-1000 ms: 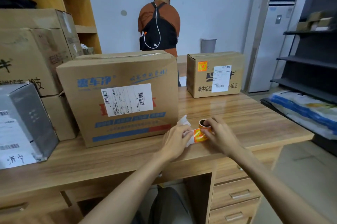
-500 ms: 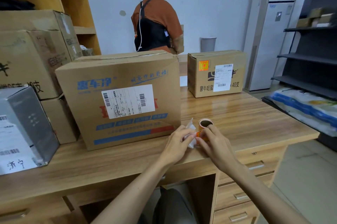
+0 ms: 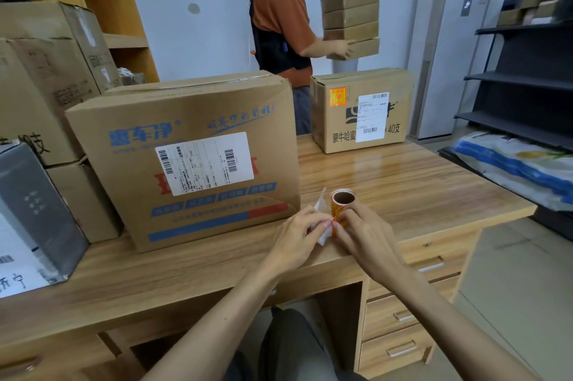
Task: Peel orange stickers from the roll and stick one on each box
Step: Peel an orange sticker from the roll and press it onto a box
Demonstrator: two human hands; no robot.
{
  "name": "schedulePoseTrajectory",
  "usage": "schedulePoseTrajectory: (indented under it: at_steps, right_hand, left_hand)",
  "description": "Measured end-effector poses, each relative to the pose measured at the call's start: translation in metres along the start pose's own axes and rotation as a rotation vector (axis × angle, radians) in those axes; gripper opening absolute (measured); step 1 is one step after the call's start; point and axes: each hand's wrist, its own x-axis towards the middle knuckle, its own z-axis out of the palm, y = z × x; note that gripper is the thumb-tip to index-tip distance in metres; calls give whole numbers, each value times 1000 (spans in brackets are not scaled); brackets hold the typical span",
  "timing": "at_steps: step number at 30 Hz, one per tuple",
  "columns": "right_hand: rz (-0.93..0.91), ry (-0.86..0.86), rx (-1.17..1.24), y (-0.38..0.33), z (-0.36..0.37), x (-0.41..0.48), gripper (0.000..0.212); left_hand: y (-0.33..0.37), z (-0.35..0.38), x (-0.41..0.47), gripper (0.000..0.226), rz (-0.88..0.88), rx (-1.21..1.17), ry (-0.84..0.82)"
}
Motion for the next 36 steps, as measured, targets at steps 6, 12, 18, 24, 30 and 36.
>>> schedulePoseTrajectory:
  at_steps: [6, 12, 18, 24, 30, 36]
  right_hand:
    - [2, 86, -29, -4, -2, -1, 25]
    - [3, 92, -29, -3, -1, -4, 27]
    - [-20, 76, -109, -9, 0, -2, 29]
    - [81, 70, -71, -17, -3, -2, 25]
    - [311, 38, 119, -22, -7, -5, 9]
    - [440, 28, 372, -13, -21, -7, 12]
  left_hand:
    - [1, -1, -1, 20, 1, -6, 13]
    - [3, 0, -1, 24, 8, -46, -8]
    - [3, 1, -2, 19, 37, -35, 10]
    - [1, 2, -2, 19, 47, 2, 34]
    - [3, 2, -3, 20, -1, 2, 79]
    - [6, 0, -2, 18, -102, -58, 125]
